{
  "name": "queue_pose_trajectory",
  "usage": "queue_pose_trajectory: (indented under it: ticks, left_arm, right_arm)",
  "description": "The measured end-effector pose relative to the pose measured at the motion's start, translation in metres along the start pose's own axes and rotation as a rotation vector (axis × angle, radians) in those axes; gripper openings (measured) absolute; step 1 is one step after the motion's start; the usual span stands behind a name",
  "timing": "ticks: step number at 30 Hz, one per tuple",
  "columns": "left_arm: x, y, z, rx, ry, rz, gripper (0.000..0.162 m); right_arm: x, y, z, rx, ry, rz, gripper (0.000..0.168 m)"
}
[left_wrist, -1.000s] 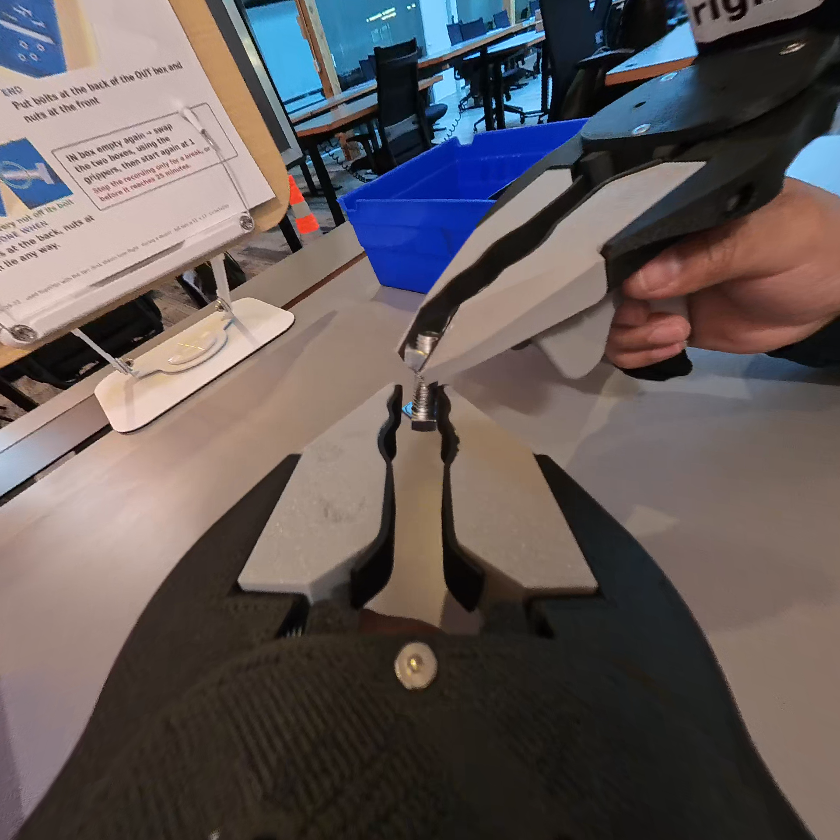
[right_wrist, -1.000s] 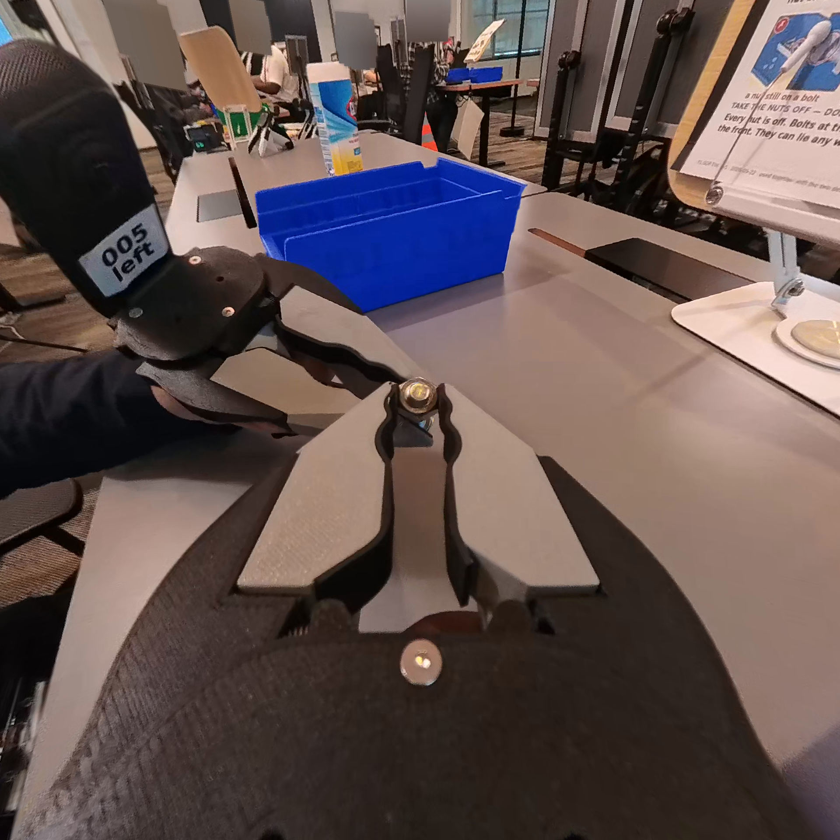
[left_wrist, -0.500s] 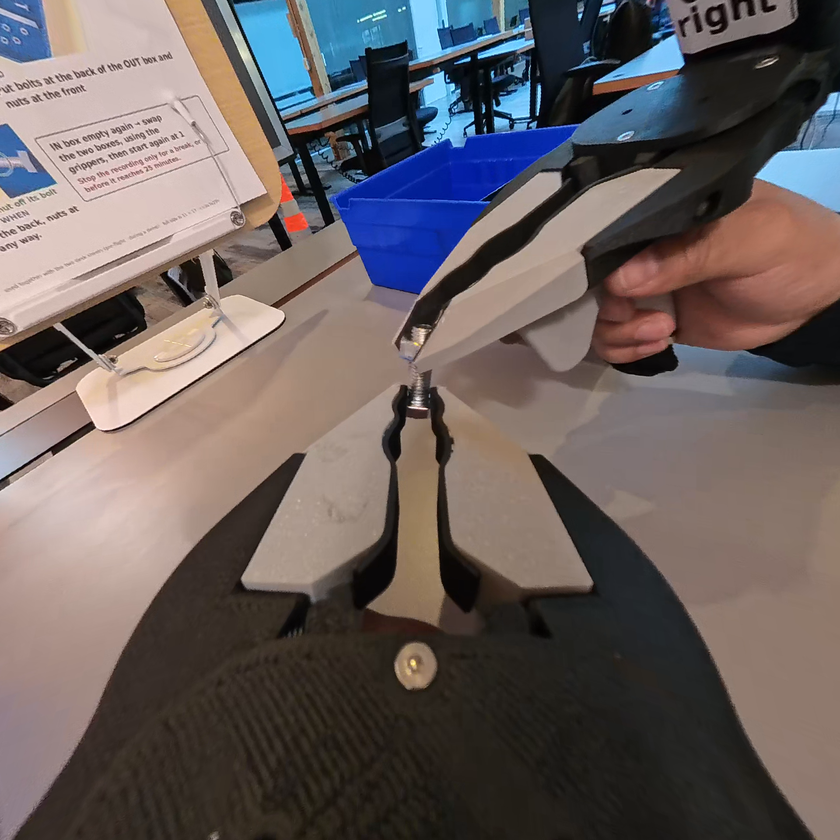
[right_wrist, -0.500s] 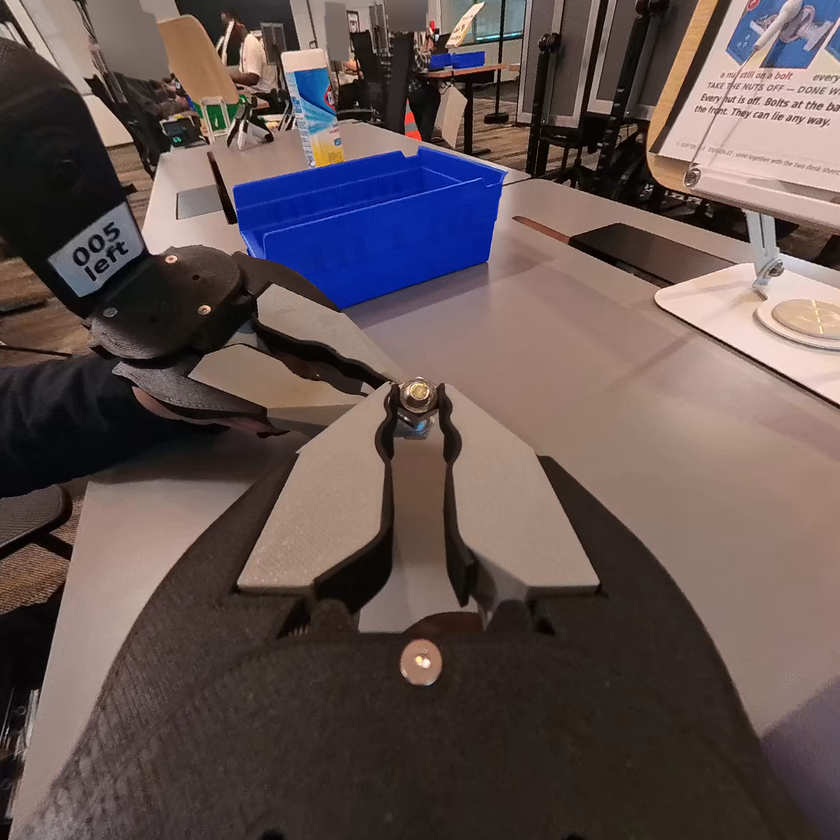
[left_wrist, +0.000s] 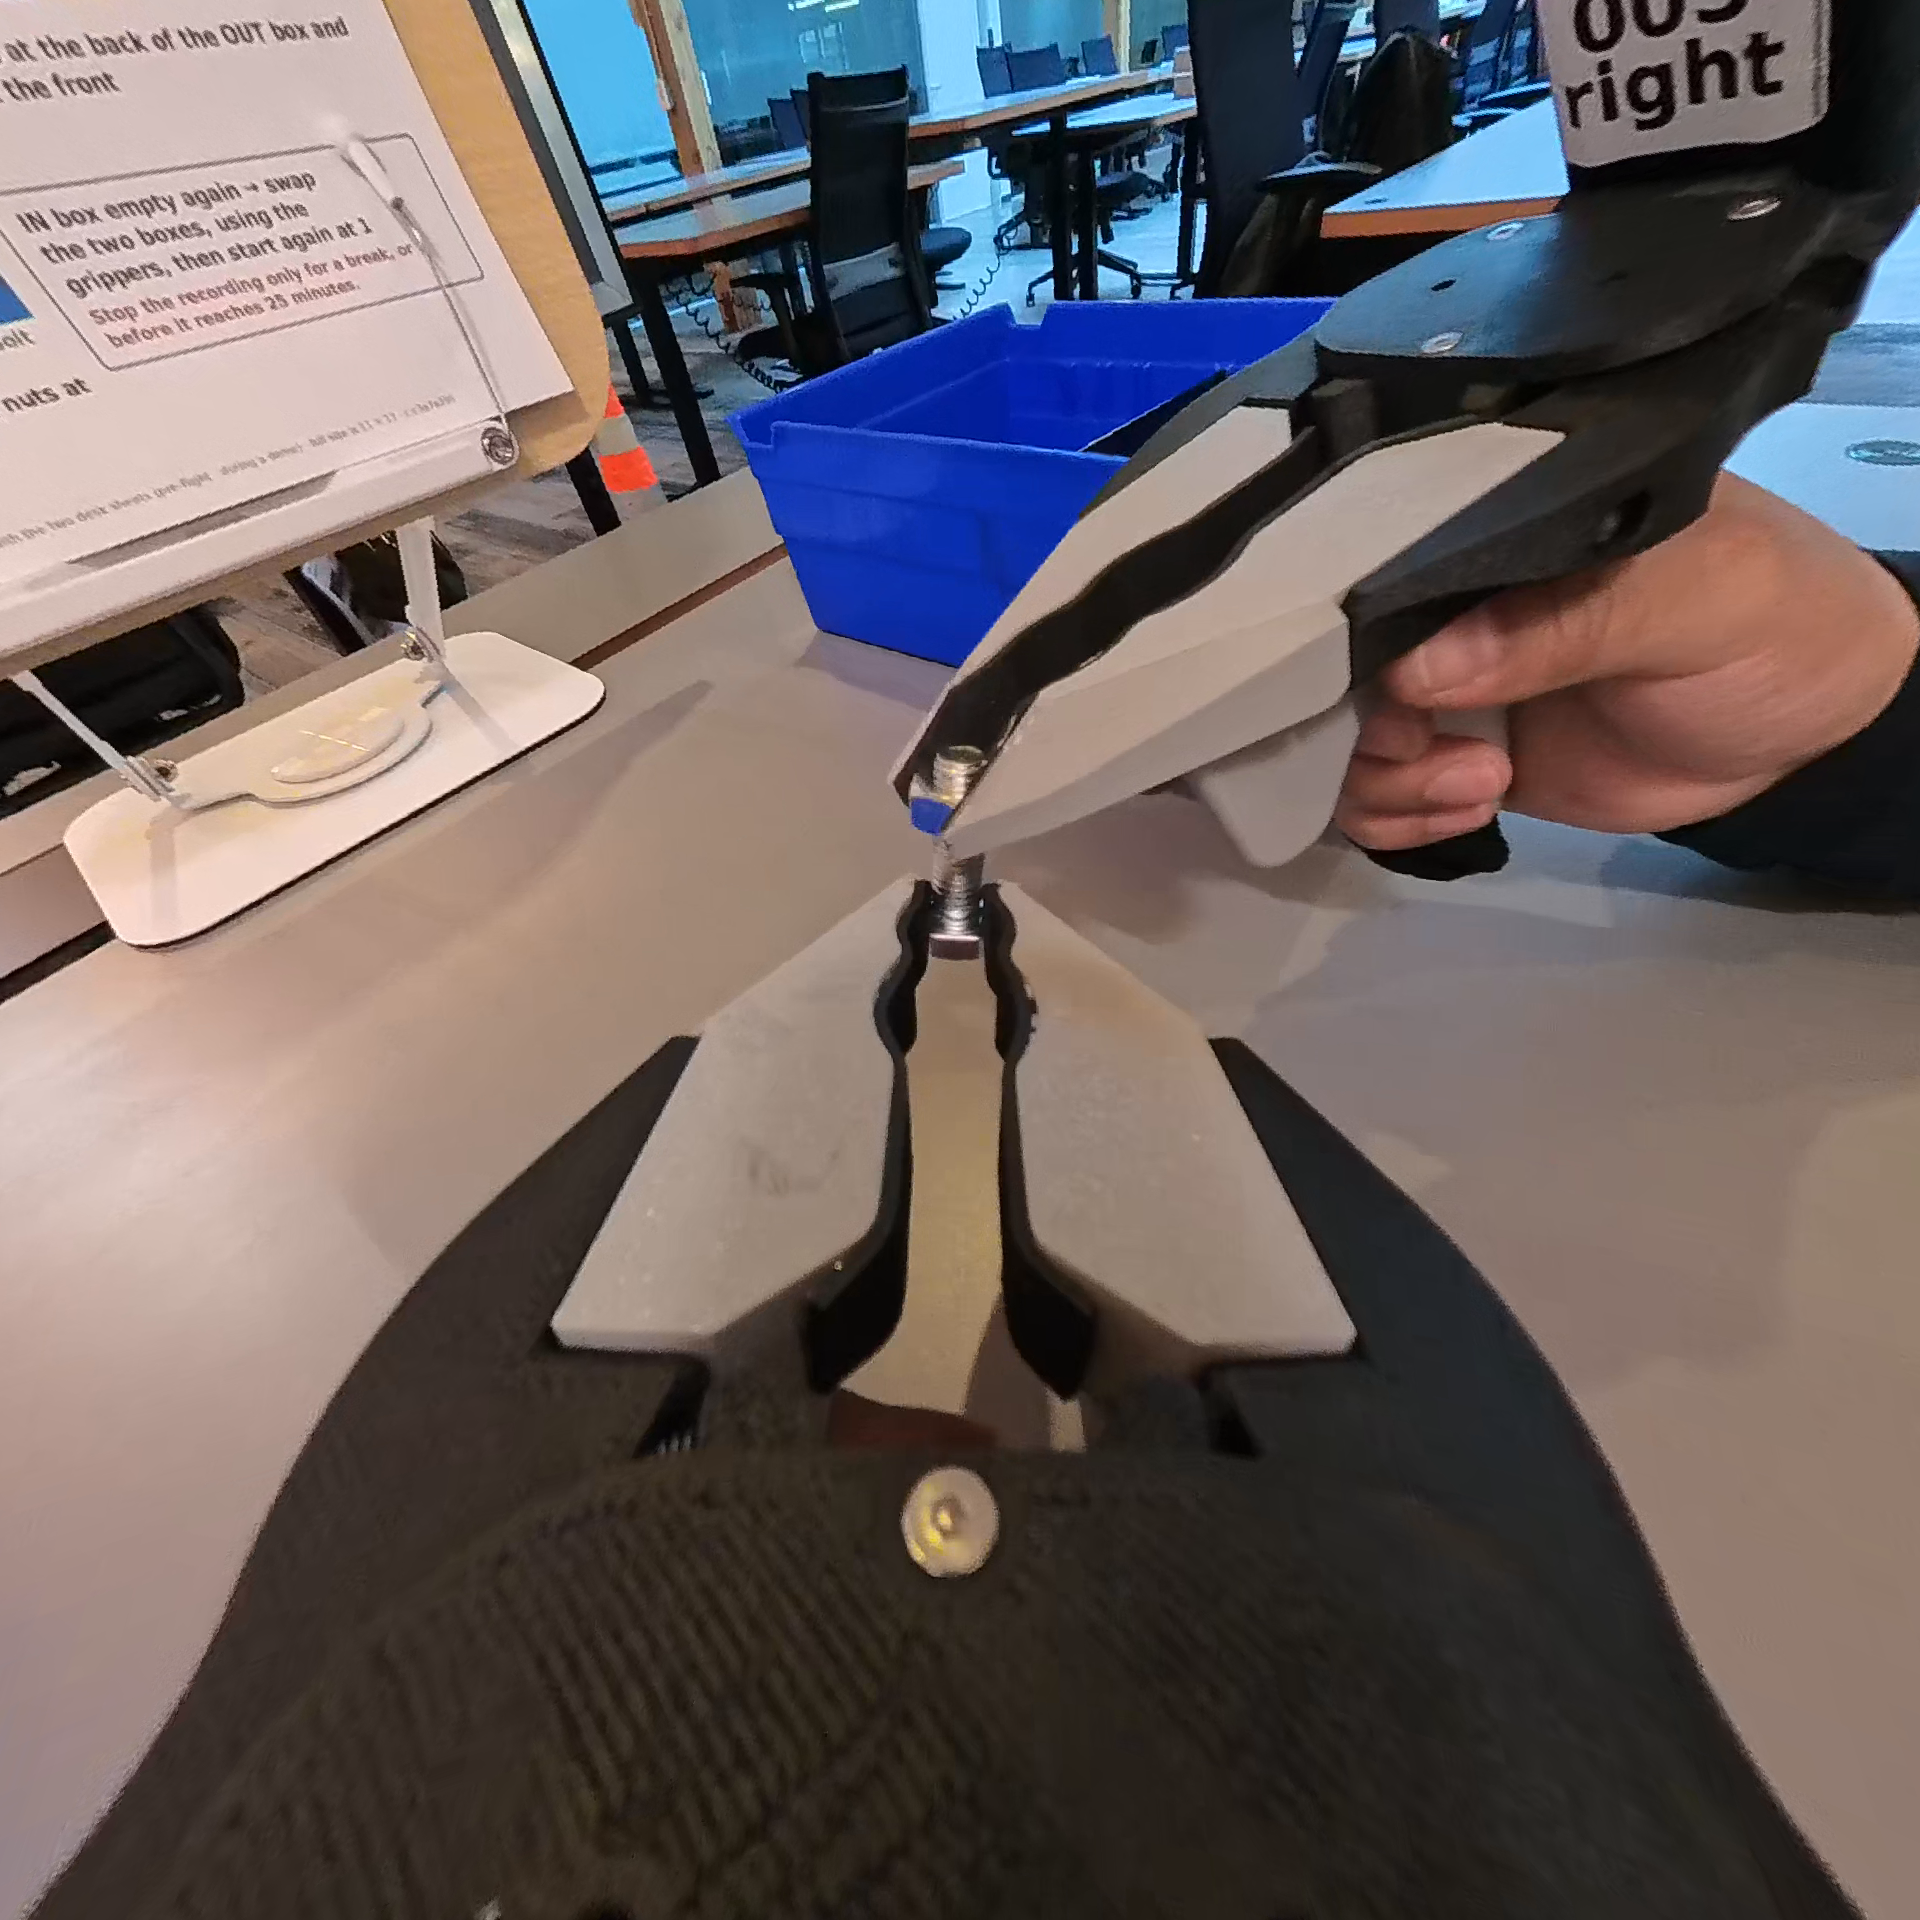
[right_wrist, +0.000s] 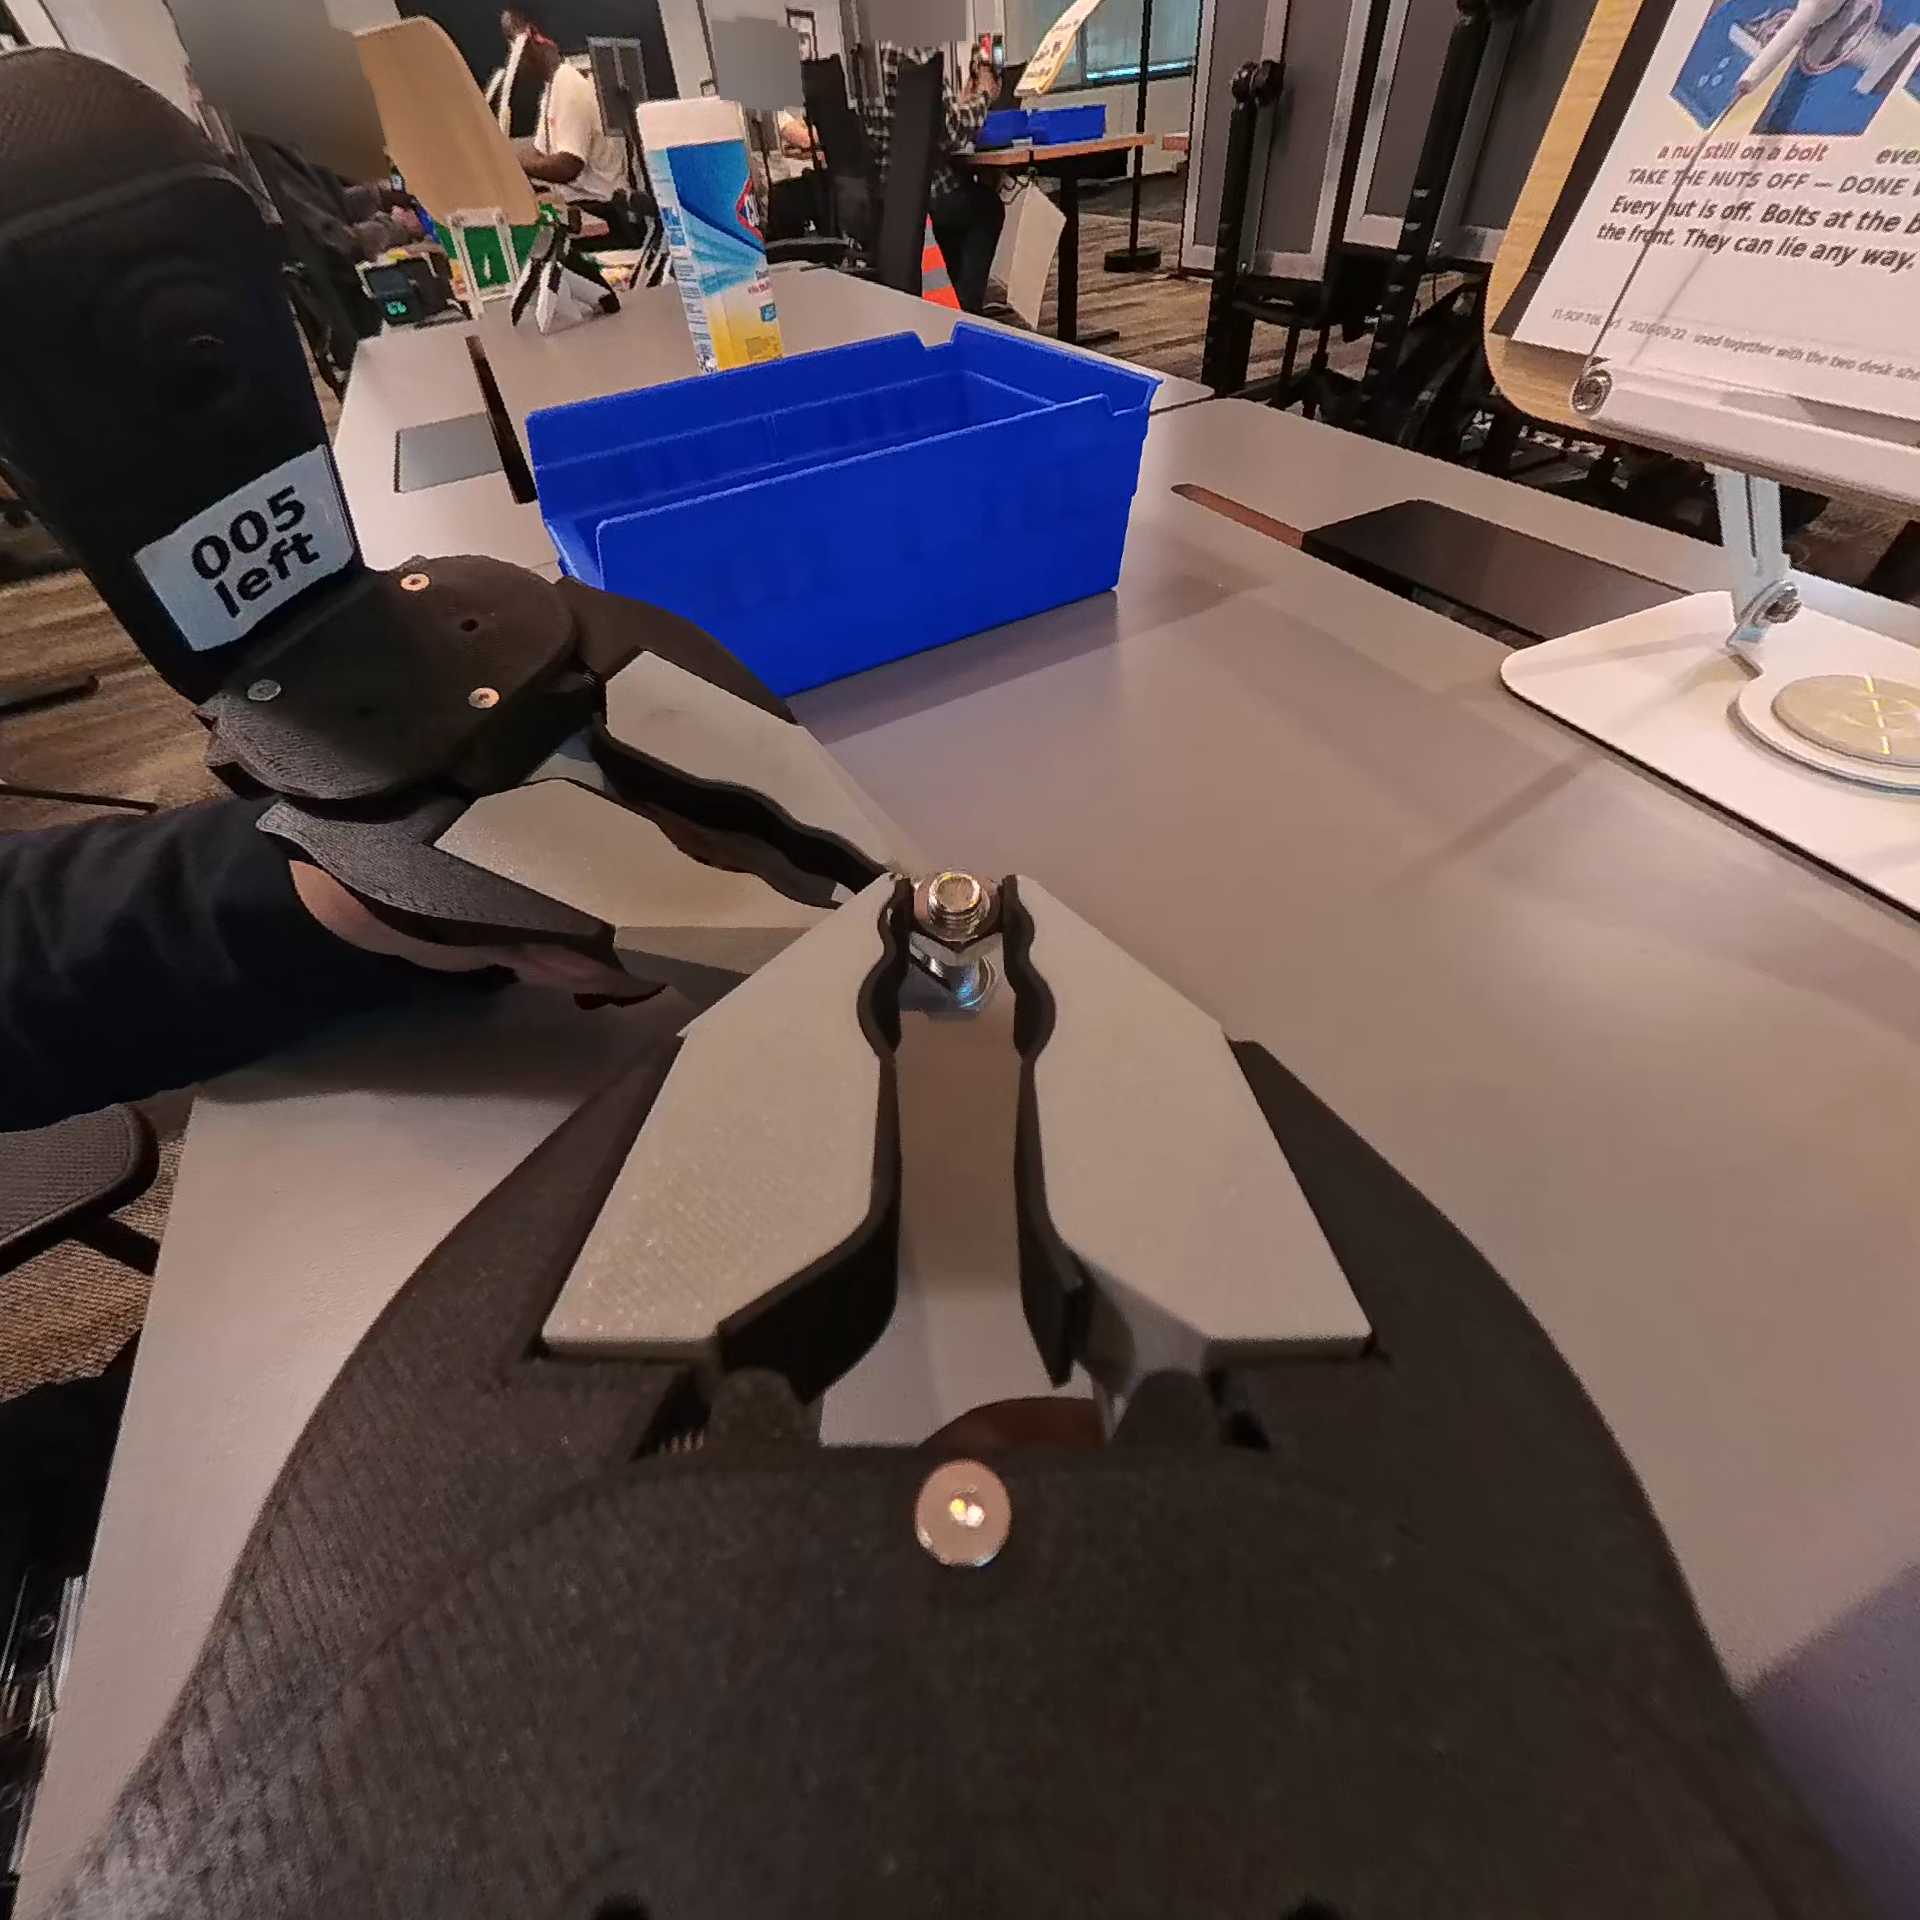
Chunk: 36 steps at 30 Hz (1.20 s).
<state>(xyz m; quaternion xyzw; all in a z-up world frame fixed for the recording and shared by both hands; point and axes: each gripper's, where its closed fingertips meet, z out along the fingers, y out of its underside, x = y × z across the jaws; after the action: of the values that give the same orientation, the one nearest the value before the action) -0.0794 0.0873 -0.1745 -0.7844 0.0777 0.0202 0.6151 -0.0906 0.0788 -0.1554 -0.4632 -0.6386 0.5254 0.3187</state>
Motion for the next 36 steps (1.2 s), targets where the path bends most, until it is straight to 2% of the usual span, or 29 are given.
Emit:
queue_pose_trajectory:
  ticks: [16,21,27,31,36]
  left_arm:
    - [-0.001,0.002,0.001,-0.023,0.020,-0.049,0.007]
    - [-0.028,0.008,-0.001,-0.037,-0.073,-0.164,0.007]
    - [-0.030,0.001,-0.006,0.018,-0.010,-0.281,0.007]
    - [-0.020,-0.001,-0.005,0.012,0.030,-0.247,0.006]
    - [-0.009,-0.003,-0.004,0.010,0.065,-0.197,0.006]
  right_arm:
    - [-0.001,-0.001,0.000,0.022,-0.015,0.031,0.014]
    - [0.010,-0.009,-0.007,0.077,0.011,0.072,0.014]
    - [0.000,-0.007,-0.003,0.079,-0.052,0.109,0.015]
    - [-0.004,-0.008,-0.002,0.086,-0.053,0.089,0.004]
    - [-0.005,-0.006,0.002,0.083,-0.054,0.096,0.015]
